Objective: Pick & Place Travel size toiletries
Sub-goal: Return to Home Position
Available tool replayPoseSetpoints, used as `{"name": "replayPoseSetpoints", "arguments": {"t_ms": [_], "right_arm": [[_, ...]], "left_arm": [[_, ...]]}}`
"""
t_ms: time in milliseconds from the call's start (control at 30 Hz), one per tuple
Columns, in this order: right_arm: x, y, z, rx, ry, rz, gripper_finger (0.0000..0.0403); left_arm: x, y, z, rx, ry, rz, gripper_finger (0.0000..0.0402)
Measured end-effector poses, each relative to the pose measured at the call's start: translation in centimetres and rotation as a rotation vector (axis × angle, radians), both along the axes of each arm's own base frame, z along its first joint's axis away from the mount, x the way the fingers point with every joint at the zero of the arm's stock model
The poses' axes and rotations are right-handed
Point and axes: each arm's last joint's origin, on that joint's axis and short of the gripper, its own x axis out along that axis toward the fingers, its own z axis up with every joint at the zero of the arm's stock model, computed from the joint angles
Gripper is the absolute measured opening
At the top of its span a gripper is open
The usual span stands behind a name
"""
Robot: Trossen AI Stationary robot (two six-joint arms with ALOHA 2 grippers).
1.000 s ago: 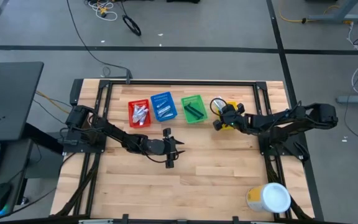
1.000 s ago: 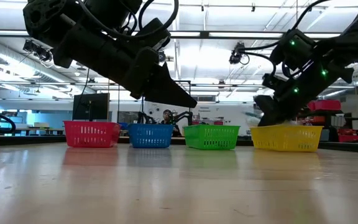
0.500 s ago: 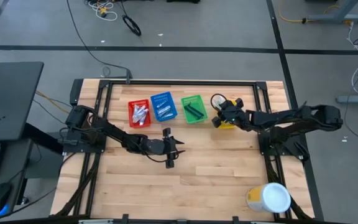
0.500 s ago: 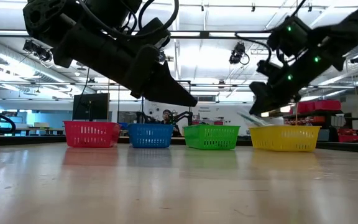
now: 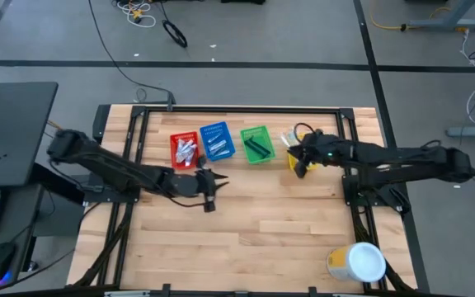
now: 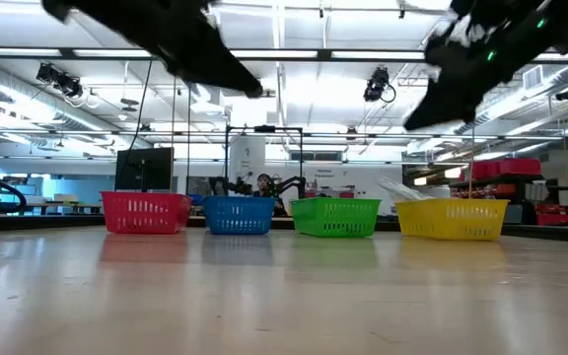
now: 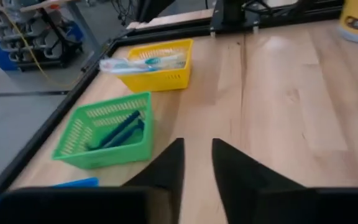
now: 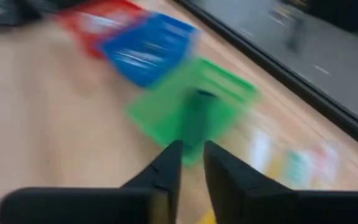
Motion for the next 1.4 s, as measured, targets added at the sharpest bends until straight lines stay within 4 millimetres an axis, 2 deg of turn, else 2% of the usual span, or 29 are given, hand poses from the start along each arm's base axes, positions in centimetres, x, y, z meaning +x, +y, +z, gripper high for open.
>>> {"name": "replayPoseSetpoints", "arguments": {"t_ms": [167, 233, 333, 433, 600, 733, 900, 1000, 1167, 1400], "right_arm": [[-1.3, 2.3, 3.0, -0.073, -0.127, 0.278, 0.001], [-2.1, 3.0, 3.8, -0.114, -0.171, 0.319, 0.0006], [-3.2, 3.9, 4.4, -0.154, -0.226, 0.348, 0.0004], [-3.9, 4.8, 3.8, -0.191, -0.223, 0.407, 0.0003], [-4.7, 6.0, 2.7, -0.196, -0.227, 0.51, 0.0002], [-5.2, 7.1, 2.4, -0.199, -0.275, 0.596, 0.0001], [-5.9, 8.6, 1.9, -0.228, -0.333, 0.805, 0.0001], [-6.2, 9.2, 1.0, -0.241, -0.361, 0.879, 0.0001], [-6.9, 9.1, 0.1, -0.25, -0.391, 0.868, 0.0001], [-8.2, 8.6, 0.2, -0.299, -0.468, 0.903, 0.0001]], "left_arm": [[-4.0, 0.5, 3.5, 0.033, 0.007, 0.032, 0.0024], [-5.7, 0.9, 4.3, 0.056, -0.007, 0.076, 0.0008], [-8.2, 1.5, 4.5, 0.048, -0.063, 0.093, 0.001], [-10.2, 2.0, 3.4, -0.002, -0.132, 0.036, 0.0008], [-12.5, 2.3, 0.3, -0.051, -0.273, -0.156, 0.0007], [-14.4, 3.0, -1.8, -0.055, -0.395, -0.181, 0.0006], [-16.1, 3.9, -3.8, -0.093, -0.493, -0.199, 0.0005], [-16.6, 4.4, -4.1, -0.105, -0.527, -0.215, 0.0004], [-16.9, 5.2, -4.0, -0.052, -0.522, -0.236, 0.0004], [-16.9, 6.1, -4.7, -0.071, -0.461, -0.179, 0.0005]]}}
